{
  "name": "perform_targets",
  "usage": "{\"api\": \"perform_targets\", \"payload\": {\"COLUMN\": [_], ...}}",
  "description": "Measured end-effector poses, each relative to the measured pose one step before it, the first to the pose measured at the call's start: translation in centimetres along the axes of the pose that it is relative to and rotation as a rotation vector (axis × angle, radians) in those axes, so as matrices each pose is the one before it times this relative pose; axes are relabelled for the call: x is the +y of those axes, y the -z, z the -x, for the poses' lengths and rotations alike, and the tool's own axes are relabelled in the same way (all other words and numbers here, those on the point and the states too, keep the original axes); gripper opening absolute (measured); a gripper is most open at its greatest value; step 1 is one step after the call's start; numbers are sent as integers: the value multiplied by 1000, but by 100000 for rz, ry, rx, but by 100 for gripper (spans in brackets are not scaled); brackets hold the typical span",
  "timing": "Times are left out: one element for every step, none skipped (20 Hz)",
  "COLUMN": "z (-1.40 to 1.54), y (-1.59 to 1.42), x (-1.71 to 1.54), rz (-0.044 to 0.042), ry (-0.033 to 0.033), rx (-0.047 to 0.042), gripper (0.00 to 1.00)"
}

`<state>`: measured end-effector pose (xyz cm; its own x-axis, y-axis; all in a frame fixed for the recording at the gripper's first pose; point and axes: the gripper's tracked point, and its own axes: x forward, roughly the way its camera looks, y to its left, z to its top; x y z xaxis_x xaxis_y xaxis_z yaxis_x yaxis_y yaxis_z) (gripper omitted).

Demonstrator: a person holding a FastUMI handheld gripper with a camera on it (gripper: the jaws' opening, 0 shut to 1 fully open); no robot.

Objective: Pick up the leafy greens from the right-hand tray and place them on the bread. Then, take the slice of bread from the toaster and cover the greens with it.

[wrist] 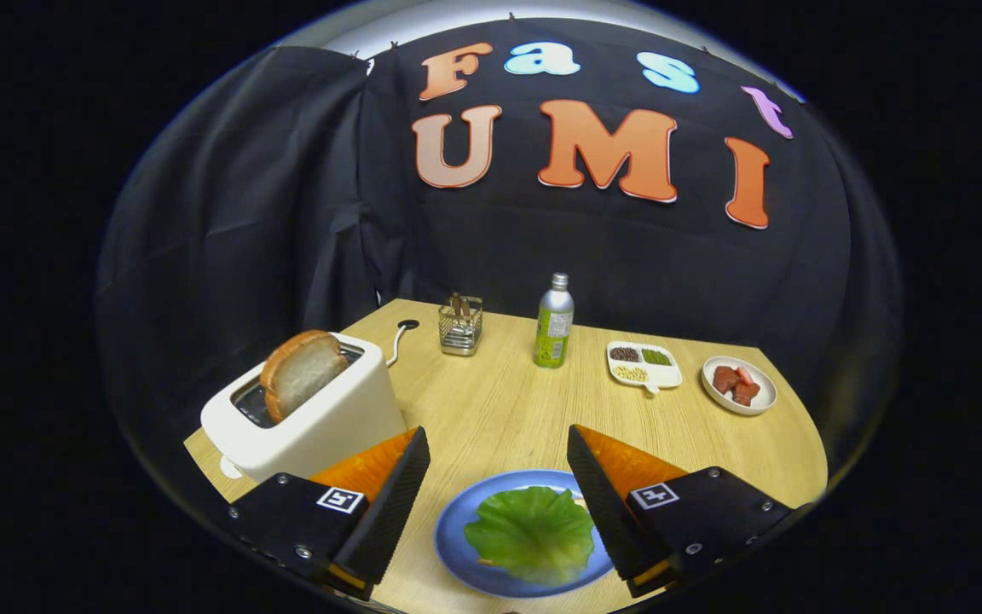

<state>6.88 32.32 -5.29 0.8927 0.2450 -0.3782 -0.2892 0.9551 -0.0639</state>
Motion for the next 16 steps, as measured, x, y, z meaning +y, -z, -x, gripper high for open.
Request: {"api": "perform_targets", "payload": {"z": [89, 3, 81, 9, 8, 4, -5, 44, -320, -206, -299, -310, -389, -404, -418, -315], "y": [-903, -915, -907, -931, -994, -894, -766, -612, -432, -343, -64, 11, 197, 349, 538, 566], "x": [792, 871, 891, 761, 821, 839, 980, 875, 1182, 1127, 1128, 912, 747, 681, 517, 469], "rz": [785, 435, 87, 191, 530, 438, 214, -16, -383, -606, -510, -85, 276, 522, 10, -693], "ry": [-178, -371, -253, -185, -89, -278, -338, -472, -962, -1278, -1397, -848, -336, -134, -118, -175], "rx": [-952, -895, -911, -903, -949, -1166, -847, -347, -173, 385, 526, 668, 923, 1276, 1567, 1931], "gripper": [98, 97, 97, 97, 97, 97, 97, 97, 97, 97, 98, 98, 97, 98, 98, 98]}}
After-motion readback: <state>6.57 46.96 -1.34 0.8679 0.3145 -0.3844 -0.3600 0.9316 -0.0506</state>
